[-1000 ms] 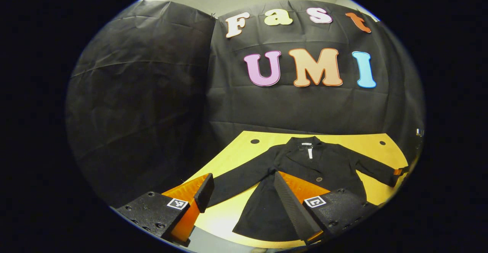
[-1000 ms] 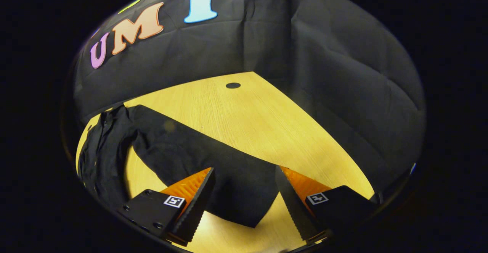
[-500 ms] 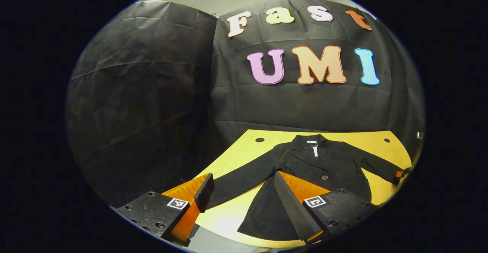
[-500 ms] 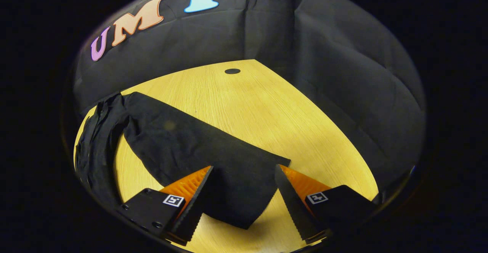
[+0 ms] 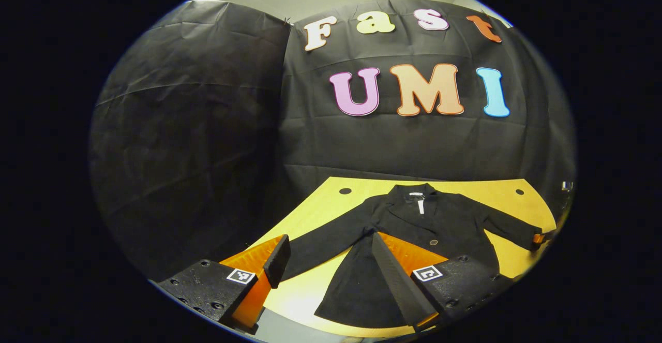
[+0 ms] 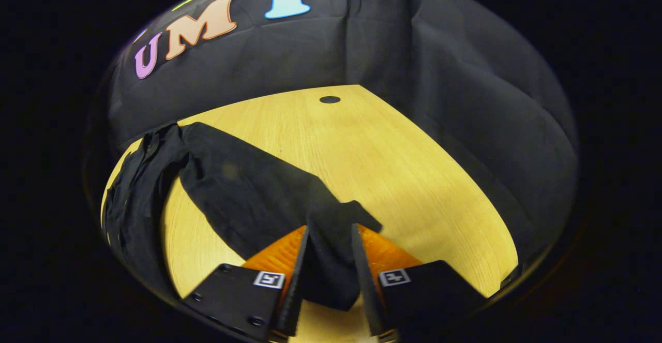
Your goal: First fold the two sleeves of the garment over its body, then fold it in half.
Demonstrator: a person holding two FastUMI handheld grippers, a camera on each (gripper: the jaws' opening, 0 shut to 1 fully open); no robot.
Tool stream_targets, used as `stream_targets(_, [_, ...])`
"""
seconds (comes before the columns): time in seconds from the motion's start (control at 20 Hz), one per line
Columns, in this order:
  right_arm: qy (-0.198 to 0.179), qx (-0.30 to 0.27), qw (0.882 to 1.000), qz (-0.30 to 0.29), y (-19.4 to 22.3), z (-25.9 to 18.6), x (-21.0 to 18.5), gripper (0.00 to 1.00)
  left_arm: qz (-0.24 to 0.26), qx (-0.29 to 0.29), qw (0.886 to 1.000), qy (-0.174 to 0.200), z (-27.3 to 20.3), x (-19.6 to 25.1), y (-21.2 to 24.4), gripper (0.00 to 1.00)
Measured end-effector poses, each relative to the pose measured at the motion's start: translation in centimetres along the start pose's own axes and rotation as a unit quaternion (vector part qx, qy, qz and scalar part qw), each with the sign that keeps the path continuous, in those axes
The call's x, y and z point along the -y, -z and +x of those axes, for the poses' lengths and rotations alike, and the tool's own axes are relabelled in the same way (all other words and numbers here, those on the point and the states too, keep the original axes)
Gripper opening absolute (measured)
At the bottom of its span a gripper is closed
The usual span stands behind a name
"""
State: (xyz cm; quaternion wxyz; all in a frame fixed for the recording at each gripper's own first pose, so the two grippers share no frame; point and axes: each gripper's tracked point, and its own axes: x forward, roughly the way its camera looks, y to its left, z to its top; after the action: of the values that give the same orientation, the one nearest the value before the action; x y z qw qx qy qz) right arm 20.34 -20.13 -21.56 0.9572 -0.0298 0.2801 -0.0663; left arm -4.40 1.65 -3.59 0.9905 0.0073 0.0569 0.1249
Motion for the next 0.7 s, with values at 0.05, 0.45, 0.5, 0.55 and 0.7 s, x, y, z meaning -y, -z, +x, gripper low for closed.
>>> stream_targets(0.05, [-0.001,-0.001,1.000,-0.007,0.0,0.0,-0.3,0.39,-0.001,-0.001,1.000,0.001,-0.1,0.1,0.2,0.99])
stream_targets(0.45, [0.010,-0.005,0.999,-0.040,0.1,-0.4,-0.9,0.00,-0.012,-0.005,1.000,-0.009,-0.6,-0.3,0.6,0.99])
stream_targets(0.5, [0.010,-0.006,0.999,-0.038,0.2,-0.4,-0.9,0.03,-0.014,-0.006,1.000,-0.009,-0.7,-0.3,0.8,0.99])
stream_targets(0.55, [0.011,-0.006,0.999,-0.037,0.1,-0.4,-0.9,0.00,-0.015,-0.007,1.000,-0.010,-0.8,-0.3,0.9,0.99])
stream_targets(0.7, [0.016,-0.005,0.999,-0.037,0.2,-0.4,-0.9,0.03,-0.022,-0.011,1.000,-0.013,-1.0,-0.2,1.2,0.94])
